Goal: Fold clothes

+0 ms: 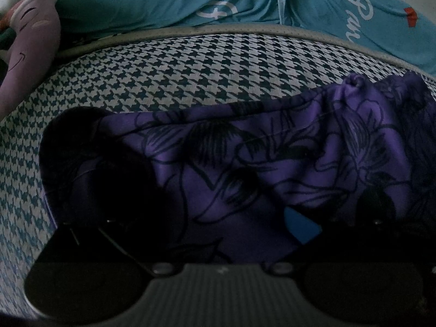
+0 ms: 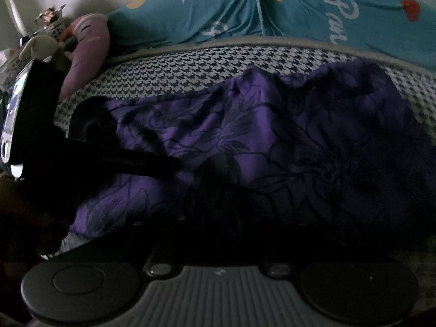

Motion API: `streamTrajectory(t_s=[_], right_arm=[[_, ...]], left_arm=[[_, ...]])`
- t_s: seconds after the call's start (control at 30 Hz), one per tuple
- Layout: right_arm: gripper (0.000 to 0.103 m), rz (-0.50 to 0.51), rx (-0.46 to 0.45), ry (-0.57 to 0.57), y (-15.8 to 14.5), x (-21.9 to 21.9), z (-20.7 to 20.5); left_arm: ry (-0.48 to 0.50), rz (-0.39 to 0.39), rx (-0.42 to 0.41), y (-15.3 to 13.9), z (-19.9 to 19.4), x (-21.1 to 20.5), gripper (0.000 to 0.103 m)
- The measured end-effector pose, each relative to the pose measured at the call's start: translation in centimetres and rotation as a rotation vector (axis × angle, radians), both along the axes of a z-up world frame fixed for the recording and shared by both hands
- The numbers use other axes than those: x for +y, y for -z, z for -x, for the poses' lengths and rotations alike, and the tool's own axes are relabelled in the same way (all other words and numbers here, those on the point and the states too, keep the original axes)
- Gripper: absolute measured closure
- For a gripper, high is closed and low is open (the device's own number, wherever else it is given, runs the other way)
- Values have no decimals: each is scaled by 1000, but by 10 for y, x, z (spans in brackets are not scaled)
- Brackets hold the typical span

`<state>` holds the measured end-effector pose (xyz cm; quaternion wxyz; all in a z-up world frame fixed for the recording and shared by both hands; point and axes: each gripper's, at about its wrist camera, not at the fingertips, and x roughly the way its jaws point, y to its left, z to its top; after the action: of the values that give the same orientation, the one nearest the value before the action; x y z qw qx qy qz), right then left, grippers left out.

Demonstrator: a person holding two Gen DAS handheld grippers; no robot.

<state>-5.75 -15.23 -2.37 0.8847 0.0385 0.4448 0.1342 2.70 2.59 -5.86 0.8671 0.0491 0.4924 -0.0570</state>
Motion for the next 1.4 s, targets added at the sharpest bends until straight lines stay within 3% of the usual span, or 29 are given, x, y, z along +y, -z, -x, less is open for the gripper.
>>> streamTrajectory(t_s=[0.63, 1.1, 1.4], right_arm=[[75, -33, -64, -53, -11, 23, -10], [75, -76, -78, -123, -11, 40, -14], [75, -103, -61, -205, -4, 64, -14]], left_arm=[[-74, 28, -8, -12, 2, 18, 0], [-196, 42, -30, -27, -4, 75, 0], [-276, -36, -12, -16, -4, 108, 0]])
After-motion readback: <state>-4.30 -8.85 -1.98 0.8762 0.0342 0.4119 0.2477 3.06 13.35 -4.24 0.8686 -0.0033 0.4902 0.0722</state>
